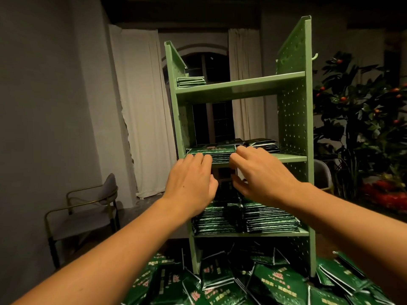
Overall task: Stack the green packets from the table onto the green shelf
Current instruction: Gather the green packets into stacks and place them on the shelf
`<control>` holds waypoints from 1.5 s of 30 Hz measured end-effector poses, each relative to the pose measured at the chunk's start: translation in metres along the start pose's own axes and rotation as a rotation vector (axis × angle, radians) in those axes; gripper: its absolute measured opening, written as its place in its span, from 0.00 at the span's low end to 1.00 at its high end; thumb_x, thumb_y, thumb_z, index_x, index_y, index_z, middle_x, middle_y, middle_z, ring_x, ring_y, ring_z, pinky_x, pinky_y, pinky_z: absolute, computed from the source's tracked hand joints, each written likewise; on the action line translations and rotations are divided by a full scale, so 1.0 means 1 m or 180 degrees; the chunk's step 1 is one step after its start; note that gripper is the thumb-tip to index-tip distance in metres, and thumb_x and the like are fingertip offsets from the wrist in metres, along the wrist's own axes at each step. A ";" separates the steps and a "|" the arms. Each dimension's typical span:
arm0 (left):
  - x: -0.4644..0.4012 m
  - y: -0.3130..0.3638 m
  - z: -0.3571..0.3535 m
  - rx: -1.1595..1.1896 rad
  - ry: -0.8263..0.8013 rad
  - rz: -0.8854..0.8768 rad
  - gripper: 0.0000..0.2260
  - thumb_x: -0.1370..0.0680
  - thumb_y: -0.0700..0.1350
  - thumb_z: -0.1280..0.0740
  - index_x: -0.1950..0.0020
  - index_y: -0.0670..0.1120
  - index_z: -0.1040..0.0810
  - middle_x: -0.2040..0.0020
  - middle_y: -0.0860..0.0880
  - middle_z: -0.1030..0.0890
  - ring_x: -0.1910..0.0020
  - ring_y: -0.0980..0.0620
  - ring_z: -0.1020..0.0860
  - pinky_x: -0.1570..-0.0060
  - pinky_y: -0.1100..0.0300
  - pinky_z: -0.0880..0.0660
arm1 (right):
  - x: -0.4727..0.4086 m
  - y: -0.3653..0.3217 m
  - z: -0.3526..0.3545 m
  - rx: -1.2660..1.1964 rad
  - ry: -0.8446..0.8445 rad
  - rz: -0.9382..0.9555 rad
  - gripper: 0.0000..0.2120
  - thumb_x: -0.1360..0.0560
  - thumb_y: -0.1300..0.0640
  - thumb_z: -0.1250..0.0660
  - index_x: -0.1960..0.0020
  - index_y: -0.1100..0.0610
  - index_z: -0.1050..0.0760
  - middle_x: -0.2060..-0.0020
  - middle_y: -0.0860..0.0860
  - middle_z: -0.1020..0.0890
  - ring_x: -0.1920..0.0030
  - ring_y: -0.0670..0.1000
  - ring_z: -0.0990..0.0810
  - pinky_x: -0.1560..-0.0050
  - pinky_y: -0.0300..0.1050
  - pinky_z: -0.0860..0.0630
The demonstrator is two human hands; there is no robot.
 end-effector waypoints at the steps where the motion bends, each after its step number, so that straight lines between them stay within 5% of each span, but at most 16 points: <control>1: 0.000 -0.001 -0.001 -0.0010 -0.0015 0.0054 0.07 0.19 0.50 0.41 0.50 0.49 0.37 0.54 0.52 0.33 0.55 0.50 0.33 0.53 0.56 0.37 | 0.001 0.002 -0.005 -0.0091 -0.0074 -0.0097 0.11 0.25 0.49 0.36 0.48 0.55 0.28 0.53 0.51 0.26 0.56 0.52 0.29 0.57 0.47 0.29; 7: 0.002 -0.001 0.000 0.0086 -0.0271 0.0273 0.08 0.18 0.51 0.42 0.45 0.48 0.35 0.53 0.53 0.34 0.55 0.51 0.35 0.54 0.57 0.37 | 0.003 0.012 -0.010 -0.0480 -0.0260 -0.0581 0.12 0.22 0.47 0.36 0.43 0.53 0.30 0.50 0.49 0.26 0.50 0.51 0.28 0.51 0.43 0.31; 16: 0.036 0.019 0.010 0.0358 -0.0713 0.0077 0.09 0.17 0.51 0.42 0.42 0.46 0.32 0.49 0.50 0.28 0.52 0.48 0.28 0.54 0.53 0.29 | 0.041 -0.001 0.005 -0.0874 -0.0806 -0.0673 0.06 0.24 0.51 0.34 0.52 0.50 0.30 0.55 0.47 0.26 0.55 0.50 0.26 0.56 0.44 0.27; 22: 0.099 0.051 -0.029 0.0752 -0.1828 -0.0008 0.10 0.16 0.52 0.44 0.41 0.47 0.30 0.43 0.47 0.25 0.45 0.45 0.25 0.44 0.47 0.26 | 0.101 -0.024 -0.001 -0.1039 -0.1401 -0.0694 0.03 0.23 0.52 0.34 0.51 0.50 0.26 0.52 0.47 0.25 0.52 0.50 0.24 0.49 0.47 0.24; 26: 0.151 0.072 -0.062 0.0802 -0.2728 -0.0197 0.23 0.15 0.56 0.45 0.23 0.45 0.36 0.27 0.45 0.31 0.28 0.44 0.32 0.30 0.49 0.33 | 0.156 -0.042 -0.039 -0.1026 -0.2462 -0.0900 0.17 0.20 0.48 0.35 0.34 0.52 0.27 0.37 0.52 0.25 0.36 0.56 0.24 0.37 0.48 0.26; 29: 0.188 0.084 -0.081 0.0870 -0.3039 -0.0237 0.29 0.15 0.58 0.45 0.18 0.47 0.45 0.19 0.46 0.40 0.21 0.45 0.41 0.24 0.49 0.41 | 0.210 -0.062 -0.071 -0.1052 -0.3341 -0.1043 0.32 0.19 0.39 0.40 0.20 0.49 0.43 0.21 0.53 0.43 0.22 0.58 0.41 0.24 0.56 0.39; 37: 0.198 0.077 -0.116 0.1055 -0.2729 0.0062 0.31 0.16 0.61 0.49 0.17 0.47 0.50 0.17 0.48 0.48 0.18 0.49 0.50 0.21 0.53 0.50 | 0.227 -0.058 -0.110 -0.1002 -0.2936 -0.1302 0.33 0.19 0.33 0.51 0.19 0.47 0.48 0.19 0.52 0.48 0.20 0.57 0.48 0.22 0.56 0.45; 45: 0.175 0.068 -0.165 0.1106 -0.2641 0.0348 0.32 0.17 0.65 0.52 0.17 0.51 0.50 0.17 0.49 0.49 0.18 0.48 0.51 0.20 0.47 0.50 | 0.224 -0.042 -0.147 -0.1066 -0.2629 -0.1526 0.35 0.22 0.30 0.56 0.19 0.45 0.48 0.19 0.50 0.48 0.20 0.55 0.50 0.22 0.58 0.49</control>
Point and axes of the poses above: each hand's wrist, its own x-axis away from the middle knuckle, its own z-axis out of the back of the hand, y = z × x, the point moved 8 cm from there along -x, towards the middle knuckle
